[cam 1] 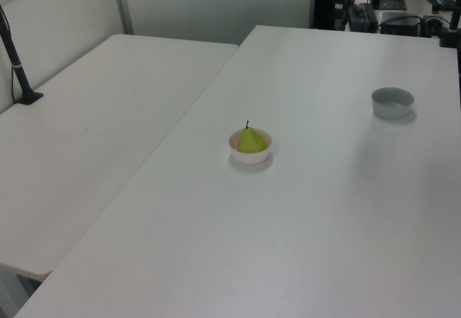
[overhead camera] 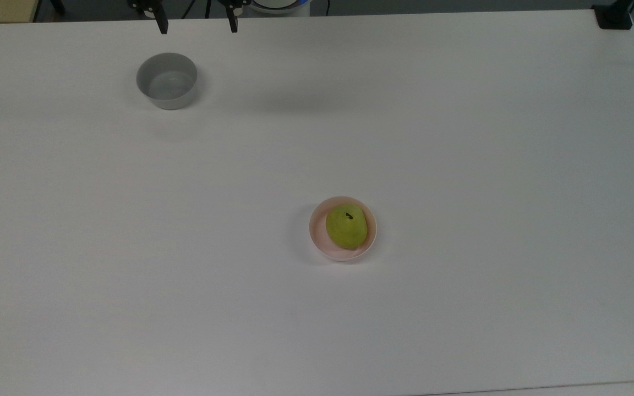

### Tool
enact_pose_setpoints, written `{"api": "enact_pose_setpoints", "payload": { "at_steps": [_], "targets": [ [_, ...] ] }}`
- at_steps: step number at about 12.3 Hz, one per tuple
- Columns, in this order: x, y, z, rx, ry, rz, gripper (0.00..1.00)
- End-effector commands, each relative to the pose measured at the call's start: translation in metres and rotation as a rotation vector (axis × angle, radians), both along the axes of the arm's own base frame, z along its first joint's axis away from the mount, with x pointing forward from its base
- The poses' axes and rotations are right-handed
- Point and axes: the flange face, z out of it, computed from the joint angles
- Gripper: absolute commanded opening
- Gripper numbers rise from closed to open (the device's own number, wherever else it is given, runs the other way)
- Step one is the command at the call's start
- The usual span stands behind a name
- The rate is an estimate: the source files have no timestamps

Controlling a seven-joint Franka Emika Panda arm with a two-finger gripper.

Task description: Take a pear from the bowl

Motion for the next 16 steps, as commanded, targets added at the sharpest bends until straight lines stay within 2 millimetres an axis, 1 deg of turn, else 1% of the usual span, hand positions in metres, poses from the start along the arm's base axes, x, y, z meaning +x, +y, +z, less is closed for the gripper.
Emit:
{"api": "enact_pose_setpoints", "payload": {
  "at_steps": [1, 6, 8, 11, 12, 15, 16],
  "targets": [
    [-0.006, 0.001, -0.001, -0.005, -0.016, 0.015, 1.00],
    [-0.004, 0.000, -0.001, -0.009, -0.018, 0.030, 1.00],
    [-0.005, -0.002, -0.002, -0.022, -0.016, 0.114, 1.00],
    [-0.002, -0.002, -0.011, -0.041, -0.003, 0.322, 1.00],
    [-0.001, -0.002, -0.011, -0.045, -0.004, 0.362, 1.00],
    [0.001, 0.001, -0.015, -0.045, 0.002, 0.384, 1.00],
    [0.005, 0.003, -0.023, -0.045, 0.016, 0.391, 1.00]
  ]
}}
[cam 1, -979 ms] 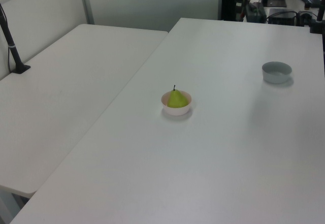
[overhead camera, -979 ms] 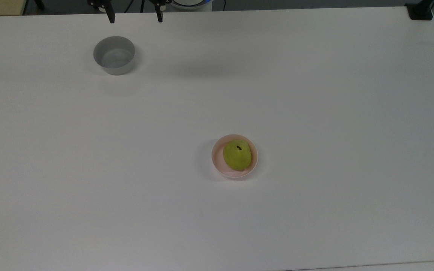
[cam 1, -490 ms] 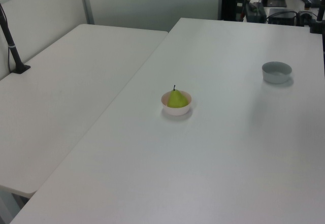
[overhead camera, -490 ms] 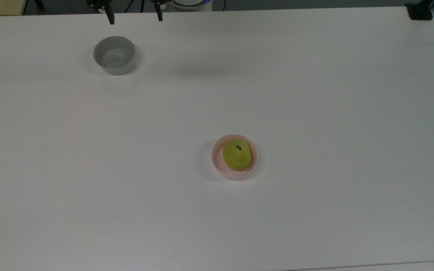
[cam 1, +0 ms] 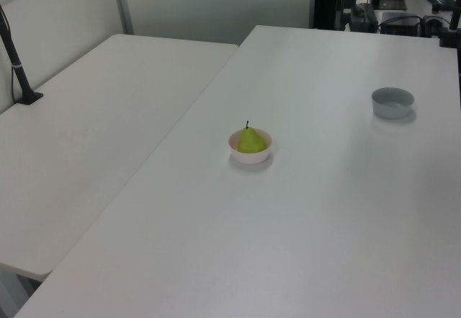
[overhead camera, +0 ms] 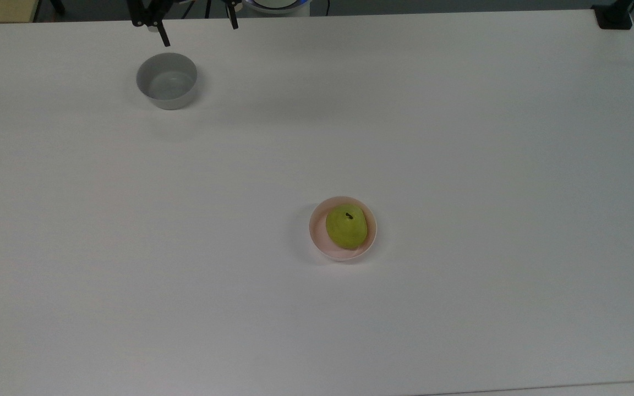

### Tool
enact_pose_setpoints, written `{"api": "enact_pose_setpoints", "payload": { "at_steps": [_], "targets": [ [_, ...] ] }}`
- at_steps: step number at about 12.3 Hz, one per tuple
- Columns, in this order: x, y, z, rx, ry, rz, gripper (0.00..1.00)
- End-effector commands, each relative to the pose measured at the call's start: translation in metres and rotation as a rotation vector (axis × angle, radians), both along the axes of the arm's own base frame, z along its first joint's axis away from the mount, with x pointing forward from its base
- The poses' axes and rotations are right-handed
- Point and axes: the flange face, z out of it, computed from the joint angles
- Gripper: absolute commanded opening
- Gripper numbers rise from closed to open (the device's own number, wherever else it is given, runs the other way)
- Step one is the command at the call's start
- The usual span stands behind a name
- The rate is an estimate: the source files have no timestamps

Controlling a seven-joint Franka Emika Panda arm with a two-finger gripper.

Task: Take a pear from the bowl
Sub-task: 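Move the open gripper over the green pear in the pink bowl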

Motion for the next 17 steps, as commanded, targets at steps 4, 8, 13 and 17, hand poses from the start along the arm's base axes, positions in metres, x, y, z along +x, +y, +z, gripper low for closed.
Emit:
{"api": "enact_pose_setpoints", "payload": {
  "at_steps": [4, 8, 13, 17],
  "targets": [
    [0.019, 0.018, -0.038, -0.011, 0.038, 0.101, 1.00],
    [0.046, 0.070, -0.060, 0.009, -0.010, 0.044, 0.98],
    [0.071, 0.137, -0.098, 0.025, -0.040, -0.158, 0.98],
    [0.088, 0.172, -0.135, 0.037, -0.071, -0.246, 1.00]
  ]
}}
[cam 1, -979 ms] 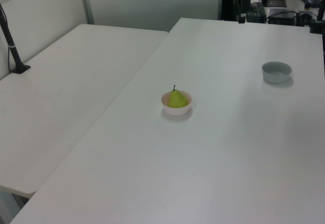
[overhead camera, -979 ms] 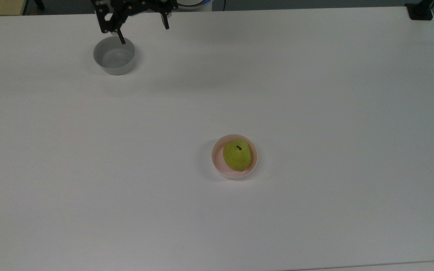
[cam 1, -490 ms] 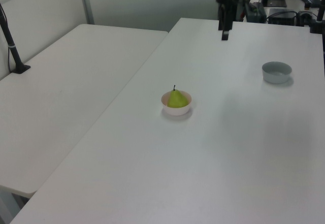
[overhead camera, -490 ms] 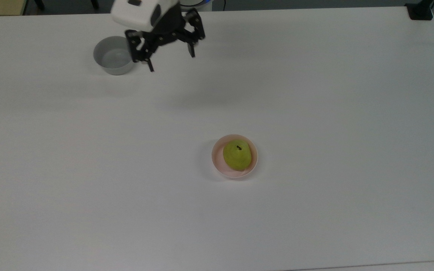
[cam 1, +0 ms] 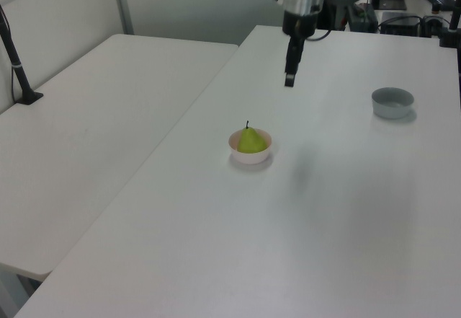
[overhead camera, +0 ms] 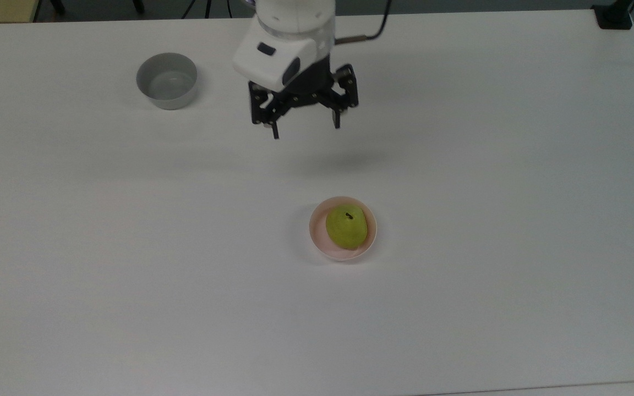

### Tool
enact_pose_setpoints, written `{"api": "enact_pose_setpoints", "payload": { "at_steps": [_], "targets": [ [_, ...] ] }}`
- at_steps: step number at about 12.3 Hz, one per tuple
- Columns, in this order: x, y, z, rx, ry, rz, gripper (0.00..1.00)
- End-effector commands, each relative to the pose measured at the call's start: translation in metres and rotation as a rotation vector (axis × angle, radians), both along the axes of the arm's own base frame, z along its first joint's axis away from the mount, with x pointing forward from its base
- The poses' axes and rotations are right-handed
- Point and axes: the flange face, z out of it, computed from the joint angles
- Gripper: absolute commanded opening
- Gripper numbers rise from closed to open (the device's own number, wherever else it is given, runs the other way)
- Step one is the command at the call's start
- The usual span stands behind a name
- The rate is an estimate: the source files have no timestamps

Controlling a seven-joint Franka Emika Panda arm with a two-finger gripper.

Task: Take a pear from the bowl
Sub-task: 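Move the open gripper over the green pear in the pink bowl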

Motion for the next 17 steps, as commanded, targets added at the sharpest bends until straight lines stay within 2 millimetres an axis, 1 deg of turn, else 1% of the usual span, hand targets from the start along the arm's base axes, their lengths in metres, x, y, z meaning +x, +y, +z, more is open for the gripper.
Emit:
{"api": "enact_pose_setpoints", "payload": {
  "at_steps": [1, 2, 4, 5, 6, 9, 12, 17],
  "targets": [
    [0.020, 0.033, -0.035, 0.013, -0.046, -0.091, 1.00],
    [0.024, 0.038, -0.043, 0.016, -0.061, -0.100, 1.00],
    [0.030, 0.042, -0.064, 0.013, -0.062, -0.118, 1.00],
    [0.032, 0.055, -0.077, 0.011, -0.061, -0.115, 1.00],
    [0.035, 0.061, -0.083, 0.018, -0.083, -0.112, 1.00],
    [0.040, 0.066, -0.106, 0.011, -0.086, -0.108, 1.00],
    [0.047, 0.068, -0.118, 0.022, -0.123, -0.134, 1.00],
    [0.050, 0.069, -0.134, 0.009, -0.132, -0.125, 1.00]
  ]
}}
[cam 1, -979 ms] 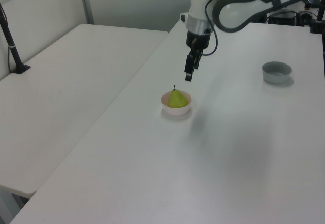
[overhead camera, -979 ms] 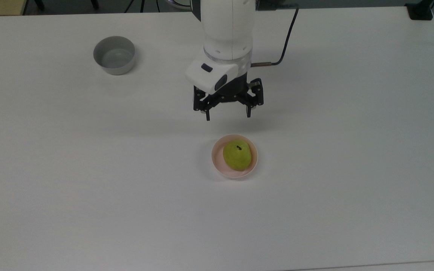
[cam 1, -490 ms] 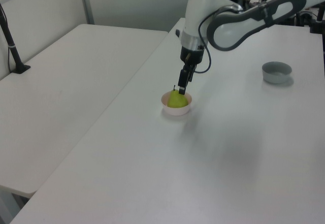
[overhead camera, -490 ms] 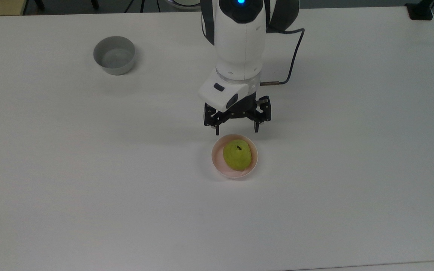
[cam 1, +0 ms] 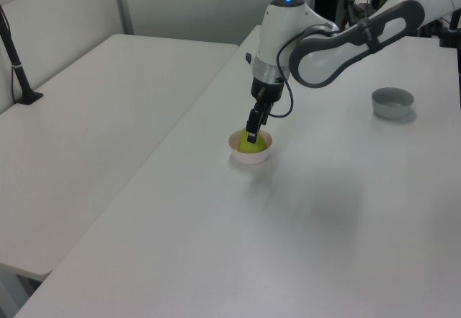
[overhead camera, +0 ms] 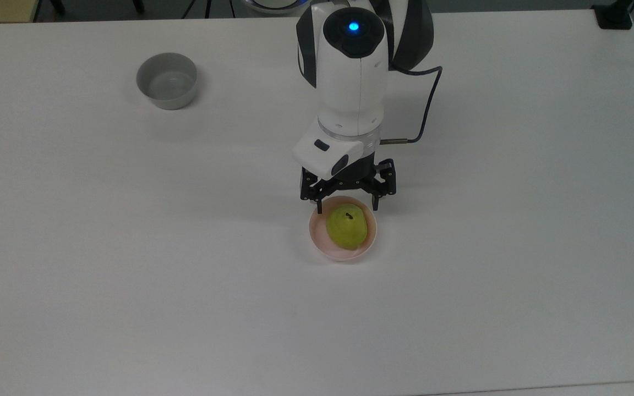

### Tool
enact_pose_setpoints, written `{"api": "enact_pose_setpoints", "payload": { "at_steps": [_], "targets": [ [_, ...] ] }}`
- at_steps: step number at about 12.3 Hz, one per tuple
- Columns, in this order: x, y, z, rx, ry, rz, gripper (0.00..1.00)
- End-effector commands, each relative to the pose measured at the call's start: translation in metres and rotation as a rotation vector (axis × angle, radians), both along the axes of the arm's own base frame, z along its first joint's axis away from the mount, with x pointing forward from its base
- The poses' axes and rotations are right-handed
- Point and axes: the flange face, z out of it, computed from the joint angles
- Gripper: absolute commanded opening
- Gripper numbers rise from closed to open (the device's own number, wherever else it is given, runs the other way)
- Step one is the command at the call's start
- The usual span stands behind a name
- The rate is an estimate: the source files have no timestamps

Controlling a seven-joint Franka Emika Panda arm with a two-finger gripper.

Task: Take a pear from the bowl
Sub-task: 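Lower the gripper around the pear and close on it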

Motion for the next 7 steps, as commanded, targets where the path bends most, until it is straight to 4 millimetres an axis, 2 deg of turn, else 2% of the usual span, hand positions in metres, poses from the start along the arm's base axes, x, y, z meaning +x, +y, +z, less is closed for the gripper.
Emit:
{"api": "enact_pose_setpoints", "payload": {
  "at_steps": [1, 4, 6, 7],
  "targets": [
    [0.0076, 0.0047, -0.0125, -0.027, -0.025, -0.003, 0.97],
    [0.0127, 0.0053, -0.0171, -0.028, -0.049, -0.001, 0.85],
    [0.0138, 0.0045, -0.0170, -0.029, -0.058, 0.001, 0.62],
    [0.0138, 0.0044, -0.0170, -0.031, -0.059, 0.004, 0.41]
  ]
}}
